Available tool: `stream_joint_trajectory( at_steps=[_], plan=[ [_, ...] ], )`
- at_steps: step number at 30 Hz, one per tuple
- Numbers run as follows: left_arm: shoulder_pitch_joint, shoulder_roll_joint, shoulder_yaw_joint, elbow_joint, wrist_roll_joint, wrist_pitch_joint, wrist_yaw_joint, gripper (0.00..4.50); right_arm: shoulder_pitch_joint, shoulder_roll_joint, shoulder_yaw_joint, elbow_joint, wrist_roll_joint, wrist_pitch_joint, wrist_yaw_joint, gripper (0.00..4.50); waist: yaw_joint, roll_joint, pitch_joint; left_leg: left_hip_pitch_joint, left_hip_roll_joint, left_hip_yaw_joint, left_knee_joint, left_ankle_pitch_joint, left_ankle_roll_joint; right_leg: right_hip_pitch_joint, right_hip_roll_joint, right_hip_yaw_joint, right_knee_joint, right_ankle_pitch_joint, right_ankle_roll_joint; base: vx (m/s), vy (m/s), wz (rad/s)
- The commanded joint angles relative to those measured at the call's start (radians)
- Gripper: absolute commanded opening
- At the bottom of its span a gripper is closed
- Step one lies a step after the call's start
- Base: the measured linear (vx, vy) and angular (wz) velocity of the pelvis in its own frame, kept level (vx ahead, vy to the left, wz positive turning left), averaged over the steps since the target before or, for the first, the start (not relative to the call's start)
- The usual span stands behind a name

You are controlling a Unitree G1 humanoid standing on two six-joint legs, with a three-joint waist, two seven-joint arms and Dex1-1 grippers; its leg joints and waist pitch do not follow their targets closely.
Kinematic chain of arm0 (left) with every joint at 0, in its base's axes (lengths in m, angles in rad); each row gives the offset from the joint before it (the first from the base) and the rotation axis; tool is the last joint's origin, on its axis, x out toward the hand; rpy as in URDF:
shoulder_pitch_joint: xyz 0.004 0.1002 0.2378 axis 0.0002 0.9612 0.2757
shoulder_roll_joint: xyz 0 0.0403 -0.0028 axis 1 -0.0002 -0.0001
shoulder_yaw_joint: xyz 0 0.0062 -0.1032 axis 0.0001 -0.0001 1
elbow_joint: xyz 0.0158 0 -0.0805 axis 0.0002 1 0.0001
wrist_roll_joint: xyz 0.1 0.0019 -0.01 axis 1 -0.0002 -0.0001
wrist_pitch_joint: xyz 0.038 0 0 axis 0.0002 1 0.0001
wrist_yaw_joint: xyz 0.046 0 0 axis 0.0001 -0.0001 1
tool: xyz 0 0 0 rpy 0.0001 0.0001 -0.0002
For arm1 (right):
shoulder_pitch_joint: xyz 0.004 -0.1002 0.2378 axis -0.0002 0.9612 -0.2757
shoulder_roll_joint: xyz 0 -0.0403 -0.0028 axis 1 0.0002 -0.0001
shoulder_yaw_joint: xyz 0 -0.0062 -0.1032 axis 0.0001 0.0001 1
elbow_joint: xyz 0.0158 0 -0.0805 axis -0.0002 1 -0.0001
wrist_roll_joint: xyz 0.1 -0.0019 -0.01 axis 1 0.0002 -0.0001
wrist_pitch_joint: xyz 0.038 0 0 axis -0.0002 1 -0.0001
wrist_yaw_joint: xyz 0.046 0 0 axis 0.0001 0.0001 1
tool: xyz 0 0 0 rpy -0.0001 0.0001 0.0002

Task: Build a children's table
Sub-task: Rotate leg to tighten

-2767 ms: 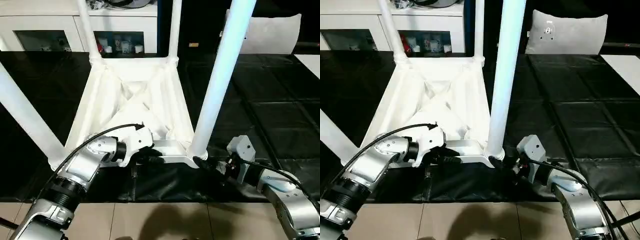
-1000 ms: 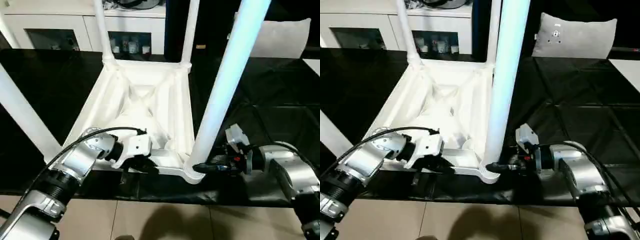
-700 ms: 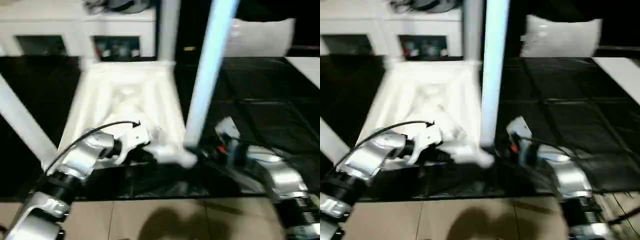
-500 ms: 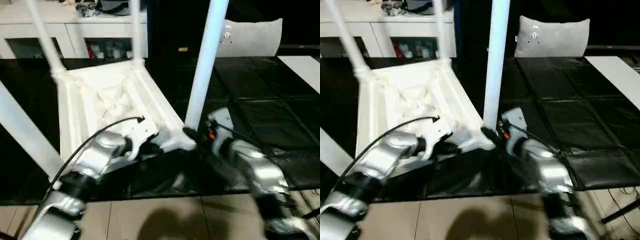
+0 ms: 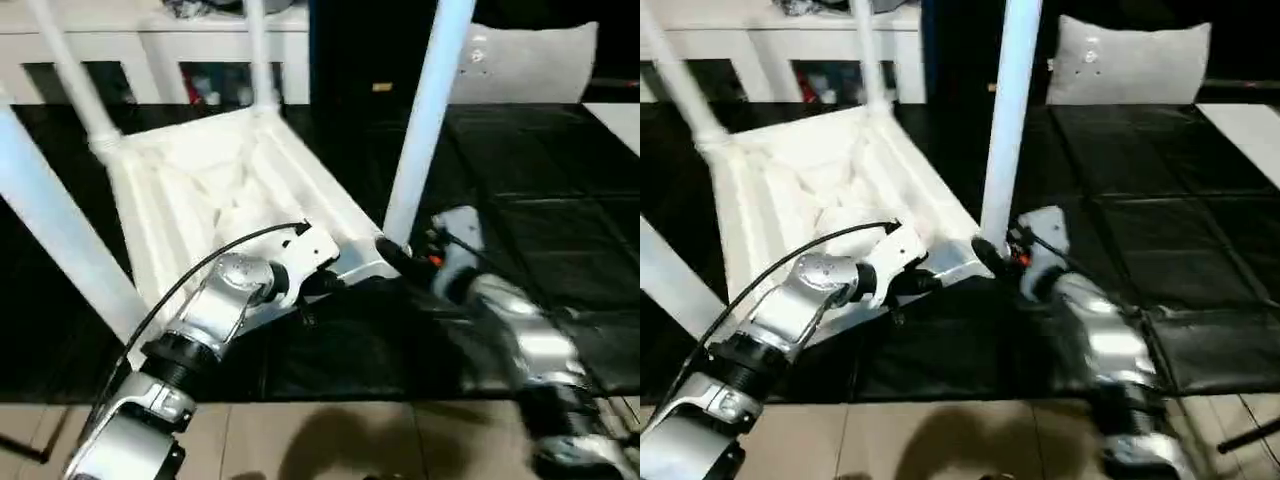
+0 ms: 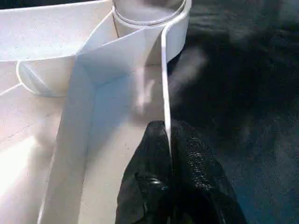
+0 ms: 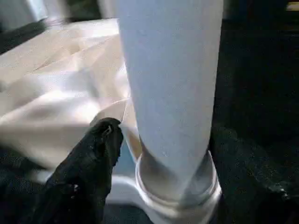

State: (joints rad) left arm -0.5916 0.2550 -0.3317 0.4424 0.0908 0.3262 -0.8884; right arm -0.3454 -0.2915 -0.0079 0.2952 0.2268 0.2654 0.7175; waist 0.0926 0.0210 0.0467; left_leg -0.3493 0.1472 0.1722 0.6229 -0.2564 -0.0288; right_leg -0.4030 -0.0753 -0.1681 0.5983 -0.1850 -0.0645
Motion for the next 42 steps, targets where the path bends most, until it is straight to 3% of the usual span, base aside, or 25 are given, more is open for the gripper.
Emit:
stream_joint_trajectory(
  at_steps=[1, 3, 6, 10, 14, 21, 24, 25, 29, 35, 38, 42],
  plan=[
    [-0.003, 0.023, -0.015, -0.017, 0.007, -0.051, -0.043, 0.0, 0.013, -0.024, 0.035, -0.033, 0.024, -0.003, 0.113, 3.61, 0.008, -0.004, -0.066, -0.008, 0.099, -0.042, -0.065, 0.032, 0.138, 0.079, -0.124, 0.094, -0.076, -0.171, -0.098, 0.0, 0.0, 0.0],
    [0.008, 0.058, -0.034, -0.022, -0.003, -0.106, -0.114, 0.0, 0.022, -0.094, 0.036, -0.04, 0.022, -0.022, 0.192, 3.76, 0.008, -0.006, -0.066, -0.008, 0.1, -0.044, -0.067, 0.017, 0.127, 0.079, -0.123, 0.092, -0.081, -0.213, -0.078, 0.0, 0.0, 0.0],
    [0.013, 0.105, -0.066, -0.023, -0.011, -0.171, -0.208, 0.0, 0.015, -0.174, 0.036, -0.027, 0.027, -0.067, 0.304, 3.95, 0.013, -0.005, -0.066, -0.004, 0.101, -0.042, -0.067, 0.015, 0.121, 0.073, -0.123, 0.093, -0.082, -0.222, -0.081, 0.0, 0.0, 0.0],
    [0.009, 0.146, -0.1, -0.002, -0.001, -0.239, -0.287, 0.0, 0.019, -0.239, 0.061, -0.06, 0.074, -0.075, 0.474, 3.95, 0.03, -0.006, -0.068, -0.003, 0.105, -0.041, -0.065, 0.024, 0.139, 0.072, -0.122, 0.094, -0.075, -0.194, -0.092, 0.0, 0.0, 0.0],
    [0.01, 0.168, -0.114, 0.002, -0.009, -0.282, -0.355, 0.0, 0.002, -0.261, 0.083, -0.045, 0.078, -0.088, 0.549, 3.95, 0.045, -0.007, -0.071, -0.003, 0.109, -0.041, -0.063, 0.057, 0.141, 0.07, -0.124, 0.093, -0.067, -0.161, -0.102, 0.0, 0.0, 0.0],
    [-0.001, 0.225, -0.165, 0.002, -0.02, -0.366, -0.512, 0.0, -0.062, -0.273, 0.161, 0.039, 0.057, -0.132, 0.704, 3.16, 0.06, -0.011, -0.073, -0.002, 0.11, -0.039, -0.062, 0.058, 0.133, 0.066, -0.125, 0.092, -0.064, -0.178, -0.105, 0.0, 0.0, 0.0],
    [-0.007, 0.222, -0.171, 0.006, -0.016, -0.384, -0.532, 0.0, -0.071, -0.262, 0.18, 0.064, 0.042, -0.147, 0.728, 3.1, 0.067, -0.011, -0.074, 0.0, 0.112, -0.039, -0.062, 0.069, 0.123, 0.066, -0.126, 0.094, -0.062, -0.168, -0.108, 0.0, 0.0, 0.0],
    [-0.008, 0.221, -0.171, 0.007, -0.016, -0.384, -0.532, 0.0, -0.072, -0.261, 0.18, 0.065, 0.042, -0.147, 0.73, 2.75, 0.069, -0.011, -0.074, -0.001, 0.112, -0.039, -0.061, 0.067, 0.124, 0.066, -0.127, 0.094, -0.061, -0.165, -0.109, 0.0, 0.0, 0.0],
    [-0.014, 0.212, -0.175, 0.011, -0.016, -0.391, -0.537, 0.0, -0.073, -0.257, 0.194, 0.072, 0.044, -0.154, 0.751, 2.62, 0.073, -0.01, -0.074, -0.002, 0.112, -0.04, -0.062, 0.063, 0.12, 0.067, -0.127, 0.093, -0.063, -0.181, -0.098, 0.0, 0.0, 0.0],
    [-0.017, 0.206, -0.174, 0.024, -0.019, -0.406, -0.55, 0.0, -0.086, -0.24, 0.199, 0.115, 0.046, -0.177, 0.762, 2.03, 0.074, -0.009, -0.075, -0.004, 0.109, -0.04, -0.062, 0.061, 0.114, 0.068, -0.124, 0.091, -0.065, -0.19, -0.089, 0.0, 0.0, 0.0],
    [-0.013, 0.206, -0.169, 0.027, -0.024, -0.402, -0.548, 0.0, -0.078, -0.234, 0.2, 0.111, 0.054, -0.166, 0.77, 1.96, 0.075, -0.004, -0.076, -0.004, 0.111, -0.041, -0.061, 0.063, 0.115, 0.068, -0.125, 0.091, -0.063, -0.171, -0.093, 0.0, 0.0, 0.0],
    [0.005, 0.196, -0.142, 0.013, -0.054, -0.344, -0.534, 0.0, -0.044, -0.228, 0.191, 0.068, 0.094, -0.123, 0.776, 1.9, 0.076, -0.005, -0.077, -0.003, 0.111, -0.04, -0.06, 0.066, 0.113, 0.069, -0.124, 0.092, -0.062, -0.164, -0.095, 0.0, 0.0, 0.0]
  ],
)
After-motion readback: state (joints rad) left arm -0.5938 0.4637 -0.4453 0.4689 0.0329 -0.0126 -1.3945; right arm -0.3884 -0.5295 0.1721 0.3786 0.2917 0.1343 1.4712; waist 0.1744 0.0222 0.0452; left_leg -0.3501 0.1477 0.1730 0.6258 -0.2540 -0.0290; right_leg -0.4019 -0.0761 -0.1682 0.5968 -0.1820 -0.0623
